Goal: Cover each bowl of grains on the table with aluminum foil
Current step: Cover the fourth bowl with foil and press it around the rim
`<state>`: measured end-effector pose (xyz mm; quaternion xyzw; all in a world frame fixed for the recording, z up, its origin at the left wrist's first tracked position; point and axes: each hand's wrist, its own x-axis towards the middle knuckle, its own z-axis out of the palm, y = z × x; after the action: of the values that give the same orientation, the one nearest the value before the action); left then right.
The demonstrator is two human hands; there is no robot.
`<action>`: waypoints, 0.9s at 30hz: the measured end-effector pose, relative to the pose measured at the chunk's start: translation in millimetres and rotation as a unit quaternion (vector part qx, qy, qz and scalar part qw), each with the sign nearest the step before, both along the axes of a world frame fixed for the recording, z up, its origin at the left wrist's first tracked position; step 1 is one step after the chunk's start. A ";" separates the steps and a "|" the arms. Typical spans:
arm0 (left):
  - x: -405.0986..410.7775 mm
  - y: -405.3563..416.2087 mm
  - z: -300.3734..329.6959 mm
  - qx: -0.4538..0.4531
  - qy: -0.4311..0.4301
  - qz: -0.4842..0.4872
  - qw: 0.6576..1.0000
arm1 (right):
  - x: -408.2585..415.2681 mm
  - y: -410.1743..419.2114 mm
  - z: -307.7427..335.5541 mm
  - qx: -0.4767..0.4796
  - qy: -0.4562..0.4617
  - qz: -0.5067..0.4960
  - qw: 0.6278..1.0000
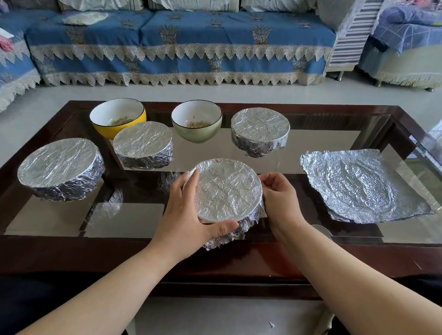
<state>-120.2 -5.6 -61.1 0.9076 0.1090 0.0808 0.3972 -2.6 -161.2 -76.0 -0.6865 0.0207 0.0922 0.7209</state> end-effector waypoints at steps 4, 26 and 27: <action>-2.2 -4.8 0.1 0.020 0.001 0.014 1.000 | 4.3 -8.4 16.3 -0.034 0.001 0.034 0.999; 10.4 10.4 11.3 0.166 0.010 -0.071 0.983 | -7.1 -10.0 8.9 -0.189 -0.170 0.040 0.966; 10.1 9.5 11.3 0.160 0.012 -0.067 0.985 | -12.4 -10.6 5.1 -0.163 -0.167 0.028 0.972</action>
<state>-110.0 3.9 -49.8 0.9656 0.0383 0.0597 0.2500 -15.0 -171.8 -70.9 -0.8006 -0.1046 -0.0086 0.5899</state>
